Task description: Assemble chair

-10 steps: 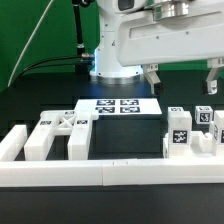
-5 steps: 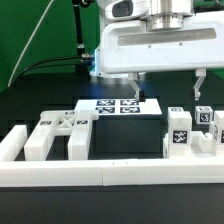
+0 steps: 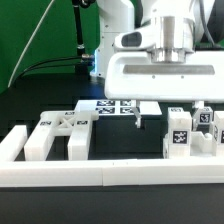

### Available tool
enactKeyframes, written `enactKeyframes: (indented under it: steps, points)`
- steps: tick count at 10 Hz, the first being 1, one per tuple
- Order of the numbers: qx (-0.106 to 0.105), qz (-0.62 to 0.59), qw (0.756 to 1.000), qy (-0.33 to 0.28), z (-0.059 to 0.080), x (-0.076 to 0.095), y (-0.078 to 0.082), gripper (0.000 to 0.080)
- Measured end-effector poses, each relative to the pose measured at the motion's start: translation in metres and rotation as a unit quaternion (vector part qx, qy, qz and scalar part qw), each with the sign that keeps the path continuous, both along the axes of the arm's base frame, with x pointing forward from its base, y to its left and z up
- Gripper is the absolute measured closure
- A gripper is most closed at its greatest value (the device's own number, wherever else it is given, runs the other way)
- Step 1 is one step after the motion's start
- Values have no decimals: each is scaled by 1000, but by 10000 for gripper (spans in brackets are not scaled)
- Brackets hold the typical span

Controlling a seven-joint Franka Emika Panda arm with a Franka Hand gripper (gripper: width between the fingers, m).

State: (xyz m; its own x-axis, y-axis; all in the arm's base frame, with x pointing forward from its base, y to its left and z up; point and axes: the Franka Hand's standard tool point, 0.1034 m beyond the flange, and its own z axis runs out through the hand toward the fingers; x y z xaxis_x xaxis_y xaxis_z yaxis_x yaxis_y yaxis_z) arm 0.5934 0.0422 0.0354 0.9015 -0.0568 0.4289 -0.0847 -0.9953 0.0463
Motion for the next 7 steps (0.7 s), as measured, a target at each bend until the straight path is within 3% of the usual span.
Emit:
enactKeyframes:
  steps: [1,2,5,7]
  points:
    - [-9,5,1000,-11,-15,4,1,151]
    - [-10,7,1000,-14,-21,11,3,151]
    - [-10,6,1000,-23,-20,26,2,151]
    - [-10,5,1000,-23,-20,26,1,176]
